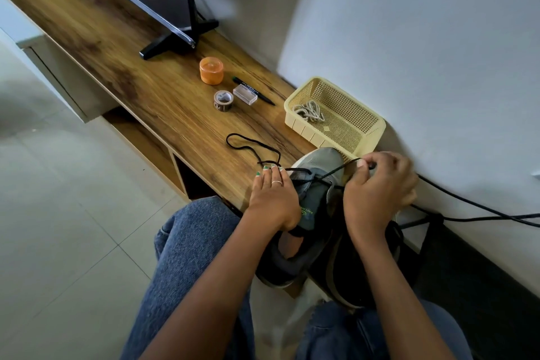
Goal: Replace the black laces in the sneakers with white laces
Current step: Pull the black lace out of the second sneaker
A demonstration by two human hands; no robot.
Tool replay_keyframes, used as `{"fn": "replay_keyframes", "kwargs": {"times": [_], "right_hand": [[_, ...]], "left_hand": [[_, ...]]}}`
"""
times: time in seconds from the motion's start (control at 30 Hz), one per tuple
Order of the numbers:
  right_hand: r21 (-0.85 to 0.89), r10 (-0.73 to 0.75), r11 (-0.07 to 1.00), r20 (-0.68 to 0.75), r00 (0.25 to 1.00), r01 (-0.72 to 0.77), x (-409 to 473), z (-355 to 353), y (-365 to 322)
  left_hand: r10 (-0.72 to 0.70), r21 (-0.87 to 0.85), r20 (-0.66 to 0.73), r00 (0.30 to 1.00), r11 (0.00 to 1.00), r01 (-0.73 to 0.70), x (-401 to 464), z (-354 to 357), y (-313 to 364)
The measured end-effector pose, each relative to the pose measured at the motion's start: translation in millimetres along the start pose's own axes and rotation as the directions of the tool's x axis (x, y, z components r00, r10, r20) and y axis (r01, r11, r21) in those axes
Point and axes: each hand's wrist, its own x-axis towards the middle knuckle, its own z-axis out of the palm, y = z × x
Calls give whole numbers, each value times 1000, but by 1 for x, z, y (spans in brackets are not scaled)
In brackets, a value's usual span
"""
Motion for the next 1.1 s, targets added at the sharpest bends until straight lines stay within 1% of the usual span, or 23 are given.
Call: {"fn": "replay_keyframes", "kwargs": {"times": [0.07, 0.1, 0.17, 0.23, 0.33, 0.43, 0.53, 0.63, 0.73, 0.83, 0.9, 0.97, 1.03, 1.1], "right_hand": [[-91, 2, 996, 170, 985, 14, 4, -2, 0], [-128, -12, 991, 239, 971, 44, 5, -4, 0], [-157, -80, 977, 348, 934, 142, 7, -6, -2], [-169, -139, 957, 452, 881, 237, 6, -6, -4], [-218, -166, 916, 558, 813, 336, 1, -1, -6], [-251, -197, 873, 602, 774, 418, -7, 7, -7], [-238, -231, 874, 566, 791, 425, -10, 13, -6], [-216, -279, 882, 475, 834, 418, -11, 13, -1], [-163, -283, 921, 340, 897, 353, -14, 9, 2], [-92, -266, 955, 163, 950, 283, -9, 1, 2], [-42, -226, 973, 38, 973, 228, 0, -9, 1], [9, -146, 989, -36, 989, 146, 6, -17, 1], [36, -80, 996, -35, 996, 81, 8, -22, 1], [-13, -72, 997, 51, 996, 72, 9, -23, 1]], "left_hand": [[-7, 7, -4, 1000, 1000, 7, 0, 0, 0], [-8, 9, -5, 1000, 1000, 8, 0, 0, 0], [-5, 14, -7, 1000, 1000, 5, 0, 0, 0], [-3, 18, -9, 1000, 1000, 3, 0, 0, 1], [-5, 22, -14, 1000, 1000, 6, 0, 0, 2], [-2, 29, -15, 1000, 1000, 2, 0, 1, 2], [4, 33, -11, 1000, 999, -4, 0, 0, 2], [5, 18, -3, 1000, 1000, -5, 0, 1, 2], [1, -4, 7, 1000, 1000, -1, 1, 1, 2], [-12, -11, 10, 1000, 1000, 12, 1, -1, 1], [-12, -5, 12, 1000, 1000, 12, 1, -1, 1], [-12, 0, 15, 1000, 1000, 12, 0, -1, 1], [-13, 4, 13, 1000, 1000, 13, 0, -1, 2], [-14, 7, 7, 1000, 1000, 14, 1, -1, 2]]}}
